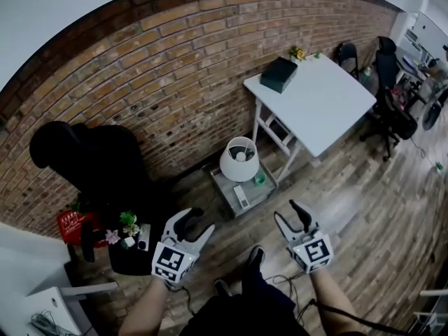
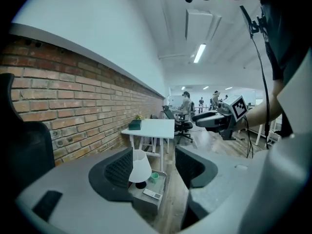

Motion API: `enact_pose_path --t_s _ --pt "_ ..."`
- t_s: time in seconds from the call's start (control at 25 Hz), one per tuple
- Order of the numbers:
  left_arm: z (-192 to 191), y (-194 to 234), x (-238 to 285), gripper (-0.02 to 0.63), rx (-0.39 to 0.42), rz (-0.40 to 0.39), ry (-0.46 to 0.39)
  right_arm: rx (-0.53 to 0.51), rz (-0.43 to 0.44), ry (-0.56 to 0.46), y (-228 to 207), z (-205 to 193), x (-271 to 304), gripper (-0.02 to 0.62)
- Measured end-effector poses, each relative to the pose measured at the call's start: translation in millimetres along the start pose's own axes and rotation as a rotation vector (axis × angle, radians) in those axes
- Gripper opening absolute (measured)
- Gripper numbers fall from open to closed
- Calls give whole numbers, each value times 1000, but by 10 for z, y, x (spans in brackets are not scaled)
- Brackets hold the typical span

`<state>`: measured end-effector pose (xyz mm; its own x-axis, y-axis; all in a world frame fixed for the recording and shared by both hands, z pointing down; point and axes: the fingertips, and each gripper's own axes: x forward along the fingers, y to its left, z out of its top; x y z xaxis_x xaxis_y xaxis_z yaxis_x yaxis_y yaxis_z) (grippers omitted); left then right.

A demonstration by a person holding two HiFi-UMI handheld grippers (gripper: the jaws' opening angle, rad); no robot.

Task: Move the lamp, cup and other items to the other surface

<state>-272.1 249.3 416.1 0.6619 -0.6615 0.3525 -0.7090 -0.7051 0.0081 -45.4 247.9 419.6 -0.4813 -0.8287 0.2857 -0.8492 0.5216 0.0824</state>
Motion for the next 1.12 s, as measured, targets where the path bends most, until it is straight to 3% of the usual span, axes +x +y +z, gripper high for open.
enact_pose_path --t_s 0.24,0.48,0.88,1.12 --pt "190 82 682 262 0 47 10 19 110 -5 -531 -42 448 225" --pt "267 207 1176 262 -16 92 45 45 168 -1 -1033 -114 769 224" --pt "-48 613 1758 272 -21 84 111 86 180 53 -1336 -336 1352 225" --pt "-512 949 2192 273 -46 0 185 130 131 131 -1438 -628 1681 232"
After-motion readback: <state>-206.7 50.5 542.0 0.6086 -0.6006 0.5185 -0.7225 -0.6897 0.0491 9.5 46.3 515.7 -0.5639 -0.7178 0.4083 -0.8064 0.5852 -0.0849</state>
